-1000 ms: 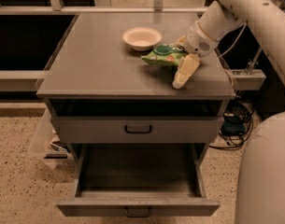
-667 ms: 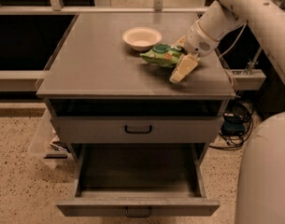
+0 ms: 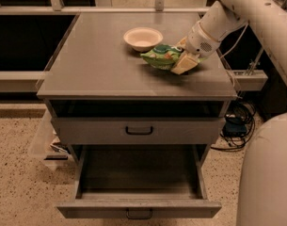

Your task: Place green rice chip bag into middle drawer

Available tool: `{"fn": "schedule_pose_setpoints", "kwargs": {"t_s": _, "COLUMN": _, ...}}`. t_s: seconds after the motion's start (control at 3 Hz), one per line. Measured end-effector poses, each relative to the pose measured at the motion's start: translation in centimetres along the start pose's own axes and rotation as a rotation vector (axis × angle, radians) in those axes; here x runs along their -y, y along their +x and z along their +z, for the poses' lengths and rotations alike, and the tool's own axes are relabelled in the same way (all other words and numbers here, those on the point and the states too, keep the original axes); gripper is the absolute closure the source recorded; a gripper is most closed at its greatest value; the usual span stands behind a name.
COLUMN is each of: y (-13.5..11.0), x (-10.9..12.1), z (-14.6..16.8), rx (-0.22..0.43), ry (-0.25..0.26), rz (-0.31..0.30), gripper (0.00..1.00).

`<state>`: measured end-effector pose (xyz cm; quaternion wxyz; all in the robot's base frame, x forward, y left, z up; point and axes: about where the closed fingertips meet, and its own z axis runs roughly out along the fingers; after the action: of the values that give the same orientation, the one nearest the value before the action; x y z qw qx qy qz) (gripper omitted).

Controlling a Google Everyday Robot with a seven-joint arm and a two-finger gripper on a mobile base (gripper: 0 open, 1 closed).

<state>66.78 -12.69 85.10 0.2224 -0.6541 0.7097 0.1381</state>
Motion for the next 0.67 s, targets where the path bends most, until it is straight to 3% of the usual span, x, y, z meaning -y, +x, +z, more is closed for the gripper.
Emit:
{"fn": "schedule_pose_setpoints", "kwargs": {"t_s": 0.33, "y": 0.00, "x": 0.00, "z": 0.00, "rx": 0.000, "ry": 0.000, "rz": 0.000, "gripper": 1.00}}
{"fn": "schedule_pose_setpoints", "kwargs": {"t_s": 0.67, "y": 0.00, "x": 0.00, "z": 0.00, "rx": 0.000, "ry": 0.000, "rz": 0.000, "gripper": 1.00}}
